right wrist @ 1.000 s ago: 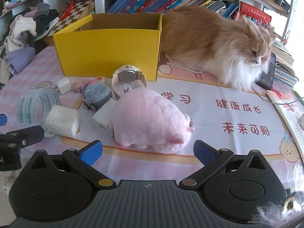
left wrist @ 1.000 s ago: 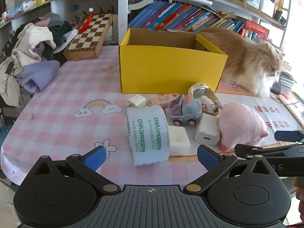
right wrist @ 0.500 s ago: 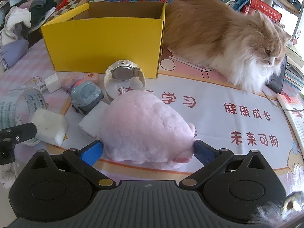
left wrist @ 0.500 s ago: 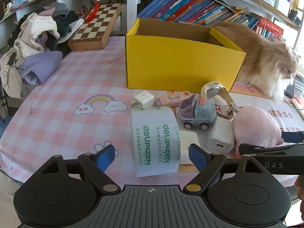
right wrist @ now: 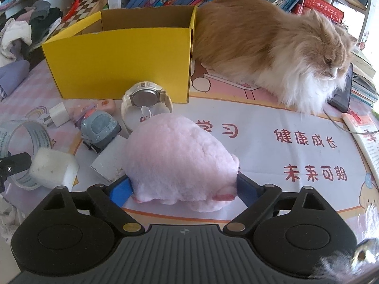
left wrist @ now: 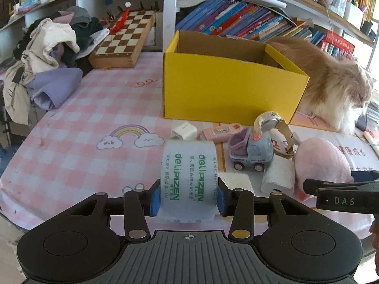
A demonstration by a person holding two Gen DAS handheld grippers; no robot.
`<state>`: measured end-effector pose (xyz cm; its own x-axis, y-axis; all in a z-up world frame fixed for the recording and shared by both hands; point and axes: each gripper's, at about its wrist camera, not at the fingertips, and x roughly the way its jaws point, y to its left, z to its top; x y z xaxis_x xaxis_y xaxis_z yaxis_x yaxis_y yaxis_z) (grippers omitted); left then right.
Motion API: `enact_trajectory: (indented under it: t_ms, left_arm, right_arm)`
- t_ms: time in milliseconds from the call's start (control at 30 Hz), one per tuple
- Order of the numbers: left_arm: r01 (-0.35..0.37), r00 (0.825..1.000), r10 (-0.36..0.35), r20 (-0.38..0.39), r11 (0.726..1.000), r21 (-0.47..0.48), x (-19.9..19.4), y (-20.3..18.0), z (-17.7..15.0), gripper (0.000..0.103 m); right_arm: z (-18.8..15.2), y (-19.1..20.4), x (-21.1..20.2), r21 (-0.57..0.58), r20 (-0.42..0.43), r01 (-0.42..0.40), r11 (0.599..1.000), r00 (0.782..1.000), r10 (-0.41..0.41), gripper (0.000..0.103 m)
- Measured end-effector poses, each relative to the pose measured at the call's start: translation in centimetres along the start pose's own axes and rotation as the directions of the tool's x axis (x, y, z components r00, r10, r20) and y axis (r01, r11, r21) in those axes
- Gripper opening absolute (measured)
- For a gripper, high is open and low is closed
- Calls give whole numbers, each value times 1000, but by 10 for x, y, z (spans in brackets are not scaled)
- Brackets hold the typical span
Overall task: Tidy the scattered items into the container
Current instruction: 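Lift the tape roll and plush pig and carry both toward the yellow box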
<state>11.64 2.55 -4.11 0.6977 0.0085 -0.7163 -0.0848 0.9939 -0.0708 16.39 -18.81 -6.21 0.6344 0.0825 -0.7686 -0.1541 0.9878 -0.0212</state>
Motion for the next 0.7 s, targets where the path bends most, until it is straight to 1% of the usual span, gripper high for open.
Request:
enact_trajectory:
  t_ms: [133,333,500,600,700]
  left_arm:
    - [-10,1000,10,20,1000,-1,-3,3,1,43]
    - [-24,998,26,52,999,-28,-9,13,3,43]
    - [-25,996,27,79,999,-27,-13,17,4,43]
    - [-42,994,44,105,999,-15,-13,21,7,43]
    - [-58,990,61,128,998,-27,-14,28,12,42]
  right_arm:
    - [0,0,-6,5,21,4,1000,1000,-4,84]
    - [-1,-1,-14,18,42,20,1000,999,-21,81]
    - [-2,0,-22,20,60,28,999,998,-29,81]
    - [-3,1,-26,20,71,33,999,997,-34,81]
    - [-4,2,-30,21,82,37,999,996,-39,81]
